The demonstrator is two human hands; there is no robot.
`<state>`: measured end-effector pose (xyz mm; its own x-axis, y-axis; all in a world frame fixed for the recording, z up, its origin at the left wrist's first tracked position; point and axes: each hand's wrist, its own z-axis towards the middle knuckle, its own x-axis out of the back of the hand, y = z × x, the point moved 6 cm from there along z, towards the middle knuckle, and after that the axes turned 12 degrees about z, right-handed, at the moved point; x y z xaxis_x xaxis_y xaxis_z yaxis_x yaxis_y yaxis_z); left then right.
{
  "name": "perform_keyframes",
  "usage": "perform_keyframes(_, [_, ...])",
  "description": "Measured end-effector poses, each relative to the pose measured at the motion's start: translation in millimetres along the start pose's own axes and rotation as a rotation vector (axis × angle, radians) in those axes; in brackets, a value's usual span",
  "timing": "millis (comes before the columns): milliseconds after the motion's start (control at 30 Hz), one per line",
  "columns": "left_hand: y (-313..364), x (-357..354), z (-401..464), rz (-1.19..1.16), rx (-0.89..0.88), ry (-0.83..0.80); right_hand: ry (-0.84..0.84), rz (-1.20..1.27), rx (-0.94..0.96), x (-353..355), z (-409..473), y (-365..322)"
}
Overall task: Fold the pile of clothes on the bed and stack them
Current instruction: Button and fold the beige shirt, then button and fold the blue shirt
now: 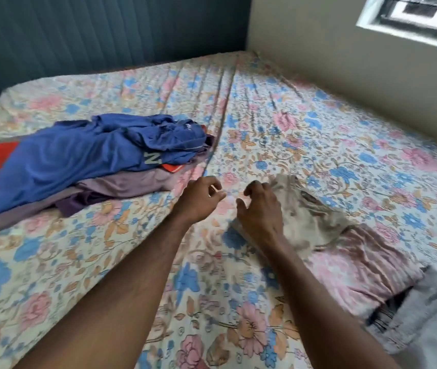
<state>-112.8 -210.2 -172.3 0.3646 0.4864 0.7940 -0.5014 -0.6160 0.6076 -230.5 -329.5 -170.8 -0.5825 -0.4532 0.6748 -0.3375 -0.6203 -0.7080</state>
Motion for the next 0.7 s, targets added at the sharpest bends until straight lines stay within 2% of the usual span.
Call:
perform_keyframes(167, [-100.3,69.8,-18.3,-0.049,0.198,0.162,-0.324,-0.109,0.234,-113.9,15.1,-85.7])
perform_keyframes(267, [-158.5,103.8,-31.3,-0.088,0.317,0.243,-0.454,-0.214,0.382,-170.7,12.6,-126.5])
perform_keyframes(333, [-185.3,123.4,-40.4,-0.104,0.380,0.292,-0.448,-0.186,0.415,-193.2,21.5,-147.3])
perform_keyframes(467, [-197.8,149.3,-47.8,-0.091,0.395,0.313,-0.302,-0.034,0.289,-200.9,69.1,-164.3])
perform_keyframes(567, [-194.2,160.0,-44.4,-0.094,0.376,0.307,-0.198,-0.044,0.220,-190.8,109.0,-161.4])
perform_keyframes(700, [-183.1,163.7,-37.2,-0.110,0.306,0.234,-0.259,-0.139,0.126,-193.0,151.6,-142.1])
